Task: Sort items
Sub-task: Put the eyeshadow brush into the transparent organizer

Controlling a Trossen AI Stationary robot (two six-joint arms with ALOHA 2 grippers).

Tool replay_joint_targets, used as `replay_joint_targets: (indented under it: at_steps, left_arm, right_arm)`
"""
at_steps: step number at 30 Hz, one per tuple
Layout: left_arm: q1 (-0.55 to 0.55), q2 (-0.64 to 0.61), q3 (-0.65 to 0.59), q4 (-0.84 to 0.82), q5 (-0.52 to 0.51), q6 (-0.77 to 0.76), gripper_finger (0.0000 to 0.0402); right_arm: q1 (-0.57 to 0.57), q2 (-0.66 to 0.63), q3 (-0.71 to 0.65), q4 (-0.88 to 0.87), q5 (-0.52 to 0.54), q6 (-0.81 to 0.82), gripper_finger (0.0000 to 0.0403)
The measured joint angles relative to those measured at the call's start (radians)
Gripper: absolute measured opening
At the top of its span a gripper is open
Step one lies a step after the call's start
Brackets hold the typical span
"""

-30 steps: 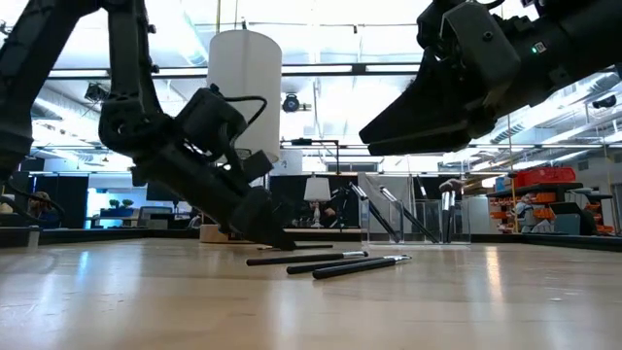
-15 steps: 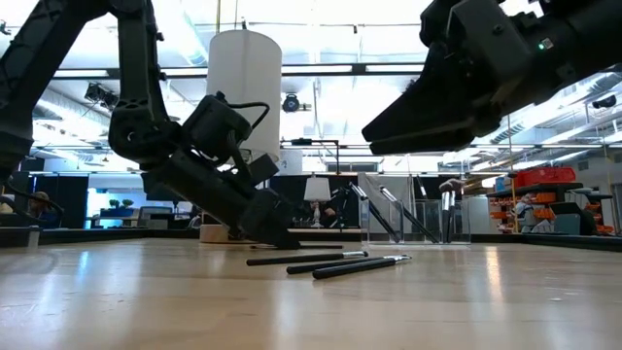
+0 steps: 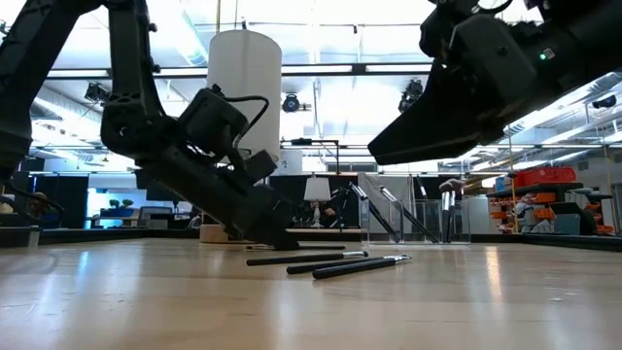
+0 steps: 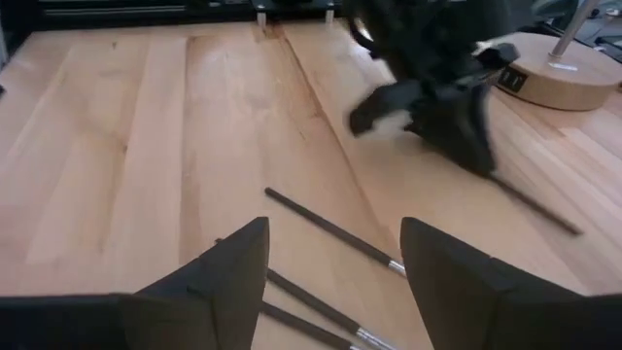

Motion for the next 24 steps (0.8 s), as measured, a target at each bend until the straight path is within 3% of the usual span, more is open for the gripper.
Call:
replay_joint_targets:
  at_steps: [6, 10, 16, 24]
  left_arm:
    - [-0.024, -0.08, -0.005, -0.056, 0.204, -0.069, 0.0013]
    - [-0.051, -0.105, -0.005, -0.065, 0.274, -0.118, 0.0013]
    - [-0.088, -0.108, -0.005, -0.048, 0.259, -0.147, 0.0013]
    - [-0.091, -0.11, -0.003, -0.031, 0.176, -0.163, 0.0014]
  right_arm:
    - [-0.05, 0.0, 0.0, -0.016, -0.034, -0.043, 0.0235]
    - [-0.092, 0.0, 0.0, -0.028, -0.051, -0.087, 0.0235]
    - [-0.156, 0.0, 0.0, -0.031, -0.163, -0.128, 0.0235]
    - [-0.174, 0.0, 0.0, -0.031, -0.184, -0.126, 0.0235]
